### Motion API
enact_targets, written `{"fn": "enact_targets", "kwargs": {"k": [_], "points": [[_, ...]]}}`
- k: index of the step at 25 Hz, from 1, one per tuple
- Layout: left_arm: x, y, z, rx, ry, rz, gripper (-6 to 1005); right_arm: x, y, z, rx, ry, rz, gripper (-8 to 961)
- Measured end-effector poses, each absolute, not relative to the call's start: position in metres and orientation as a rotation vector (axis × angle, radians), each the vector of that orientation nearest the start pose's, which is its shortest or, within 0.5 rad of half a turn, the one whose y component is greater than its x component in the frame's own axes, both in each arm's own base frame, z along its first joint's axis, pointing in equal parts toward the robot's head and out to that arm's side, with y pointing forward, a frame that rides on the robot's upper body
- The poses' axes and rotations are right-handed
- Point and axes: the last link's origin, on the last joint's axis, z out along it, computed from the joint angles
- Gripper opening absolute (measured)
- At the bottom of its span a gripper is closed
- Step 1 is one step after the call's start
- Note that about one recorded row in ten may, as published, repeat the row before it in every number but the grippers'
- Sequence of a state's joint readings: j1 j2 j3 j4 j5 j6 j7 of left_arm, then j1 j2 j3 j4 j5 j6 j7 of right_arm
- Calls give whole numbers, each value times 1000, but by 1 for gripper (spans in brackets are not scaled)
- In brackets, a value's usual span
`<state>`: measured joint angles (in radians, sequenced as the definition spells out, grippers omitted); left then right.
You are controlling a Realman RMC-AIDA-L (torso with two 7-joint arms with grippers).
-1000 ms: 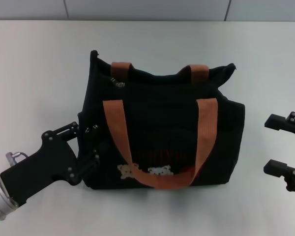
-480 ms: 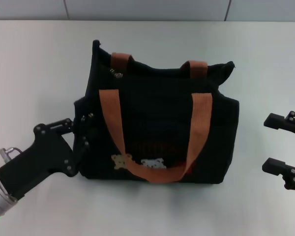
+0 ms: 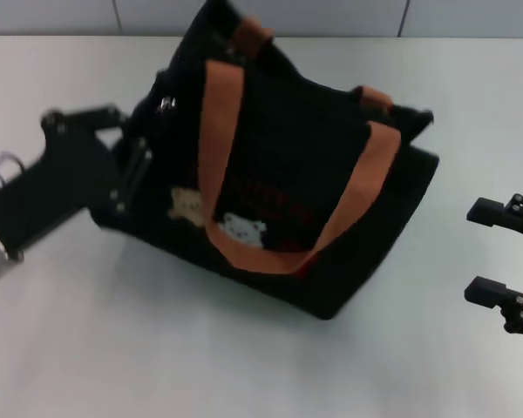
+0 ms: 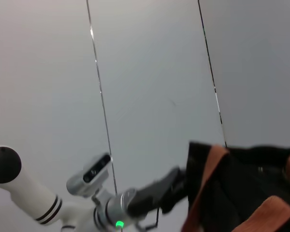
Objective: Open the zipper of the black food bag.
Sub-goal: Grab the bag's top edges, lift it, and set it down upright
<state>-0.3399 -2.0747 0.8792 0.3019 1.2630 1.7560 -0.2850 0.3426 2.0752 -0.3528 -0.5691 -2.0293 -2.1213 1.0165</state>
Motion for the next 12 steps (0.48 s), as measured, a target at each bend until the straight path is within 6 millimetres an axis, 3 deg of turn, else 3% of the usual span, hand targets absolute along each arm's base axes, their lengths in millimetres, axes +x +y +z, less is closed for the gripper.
{"fn": "enact_targets", "kwargs": {"k": [1,3,4,6,9,12], "points": [[-256,276,14,-2052,443,-1029,102,285,221,36,-2625,308,1267,835],[-246,280,22,-2015,573,-1024,102,285,222,36,-2625,310,1268,835],[-233,284,31,-1965,728,-1027,102,284,222,36,-2626,315,1270,835],[-229,284,34,-1948,800,-1024,102,283,225,35,-2634,346,1276,835],[-221,281,27,-1891,1017,-951,102,281,230,29,-2641,379,1266,835],[-222,278,15,-1873,1077,-910,102,281,234,26,-2639,394,1252,835]]}}
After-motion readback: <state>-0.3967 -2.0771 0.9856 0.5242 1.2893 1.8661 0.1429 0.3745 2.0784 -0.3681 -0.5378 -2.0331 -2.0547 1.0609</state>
